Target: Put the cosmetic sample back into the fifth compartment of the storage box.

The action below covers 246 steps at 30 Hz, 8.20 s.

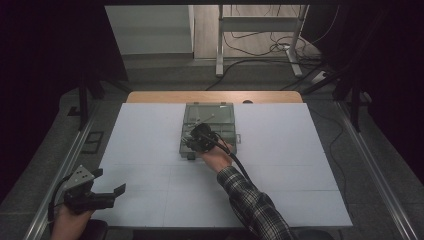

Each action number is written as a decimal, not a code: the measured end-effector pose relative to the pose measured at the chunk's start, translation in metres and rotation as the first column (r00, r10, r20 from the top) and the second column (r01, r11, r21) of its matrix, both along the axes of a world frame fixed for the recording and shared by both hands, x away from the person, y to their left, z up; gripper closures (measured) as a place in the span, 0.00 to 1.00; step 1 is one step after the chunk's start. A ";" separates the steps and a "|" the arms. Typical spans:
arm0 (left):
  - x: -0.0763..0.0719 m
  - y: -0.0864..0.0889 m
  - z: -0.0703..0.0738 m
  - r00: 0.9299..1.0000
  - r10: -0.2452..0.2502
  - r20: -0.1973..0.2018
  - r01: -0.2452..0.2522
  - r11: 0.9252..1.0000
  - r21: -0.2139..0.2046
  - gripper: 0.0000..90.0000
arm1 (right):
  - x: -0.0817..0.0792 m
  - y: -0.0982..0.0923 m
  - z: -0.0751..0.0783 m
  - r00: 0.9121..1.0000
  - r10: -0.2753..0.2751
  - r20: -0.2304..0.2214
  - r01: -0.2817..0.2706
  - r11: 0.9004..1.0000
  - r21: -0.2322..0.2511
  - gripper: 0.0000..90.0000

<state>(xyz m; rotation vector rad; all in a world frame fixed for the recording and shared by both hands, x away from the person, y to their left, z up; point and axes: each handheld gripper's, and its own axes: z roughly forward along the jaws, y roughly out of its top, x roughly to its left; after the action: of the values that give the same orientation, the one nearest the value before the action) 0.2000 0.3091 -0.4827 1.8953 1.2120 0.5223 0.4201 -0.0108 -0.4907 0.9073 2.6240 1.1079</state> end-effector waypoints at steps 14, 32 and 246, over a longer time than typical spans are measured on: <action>0.000 0.000 0.000 1.000 -0.003 0.001 0.003 1.000 0.003 0.02 | -0.004 -0.003 0.003 1.000 0.011 -0.020 -0.011 1.000 0.000 0.74; 0.000 -0.001 0.000 1.000 -0.002 0.001 0.002 1.000 0.007 0.02 | -0.013 -0.015 0.012 0.999 0.034 -0.019 -0.034 0.999 -0.002 0.65; 0.001 -0.003 0.000 1.000 -0.004 -0.002 0.004 1.000 0.016 0.03 | -0.165 -0.281 0.033 0.942 -0.313 0.124 0.314 0.949 0.005 0.00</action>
<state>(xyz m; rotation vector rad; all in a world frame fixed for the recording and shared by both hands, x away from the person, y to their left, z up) 0.2009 0.3062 -0.4824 1.9115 1.2079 0.5295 0.2554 -0.2914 -0.4581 1.1634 2.2827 1.0233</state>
